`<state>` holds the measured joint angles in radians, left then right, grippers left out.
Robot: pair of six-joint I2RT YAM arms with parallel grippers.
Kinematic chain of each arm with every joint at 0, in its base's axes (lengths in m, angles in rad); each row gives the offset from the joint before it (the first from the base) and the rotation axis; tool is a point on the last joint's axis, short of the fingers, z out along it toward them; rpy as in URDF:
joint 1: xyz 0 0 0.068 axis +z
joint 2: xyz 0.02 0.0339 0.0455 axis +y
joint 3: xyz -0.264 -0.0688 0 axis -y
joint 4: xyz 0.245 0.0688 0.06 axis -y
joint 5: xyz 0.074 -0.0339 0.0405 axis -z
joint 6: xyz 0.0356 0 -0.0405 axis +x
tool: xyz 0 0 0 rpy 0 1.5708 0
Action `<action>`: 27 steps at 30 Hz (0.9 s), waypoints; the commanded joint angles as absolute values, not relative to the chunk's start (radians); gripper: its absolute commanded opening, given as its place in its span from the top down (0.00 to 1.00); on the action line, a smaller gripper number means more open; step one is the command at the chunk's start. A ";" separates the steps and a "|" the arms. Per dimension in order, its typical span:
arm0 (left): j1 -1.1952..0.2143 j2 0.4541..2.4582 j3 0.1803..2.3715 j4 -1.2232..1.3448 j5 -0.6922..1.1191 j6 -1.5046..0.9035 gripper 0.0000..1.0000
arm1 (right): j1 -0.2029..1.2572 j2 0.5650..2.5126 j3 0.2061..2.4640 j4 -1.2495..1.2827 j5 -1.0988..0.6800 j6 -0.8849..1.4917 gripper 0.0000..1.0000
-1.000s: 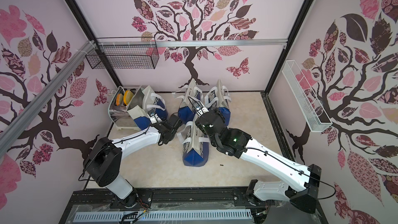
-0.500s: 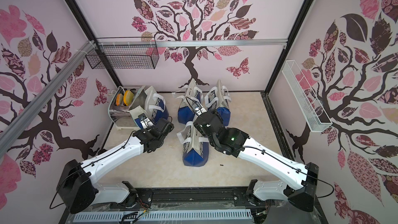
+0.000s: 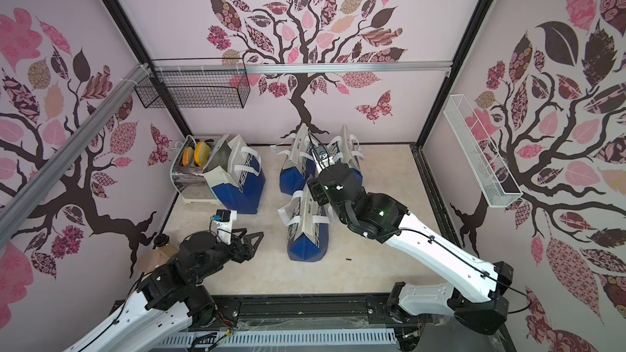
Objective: Open the takeout bag
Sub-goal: Move the takeout bag to the center of the board.
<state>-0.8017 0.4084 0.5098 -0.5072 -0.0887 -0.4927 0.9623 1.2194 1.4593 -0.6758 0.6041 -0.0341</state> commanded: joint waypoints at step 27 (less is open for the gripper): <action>-1.152 0.480 0.653 -0.409 -0.616 -0.410 0.42 | 0.851 1.276 1.607 -0.800 0.513 -0.132 0.24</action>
<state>-1.1584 0.4984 0.6373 -0.3782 -0.4694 -0.4664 0.8650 1.2369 1.5597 -0.8360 0.5625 -0.0738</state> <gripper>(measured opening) 0.582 0.754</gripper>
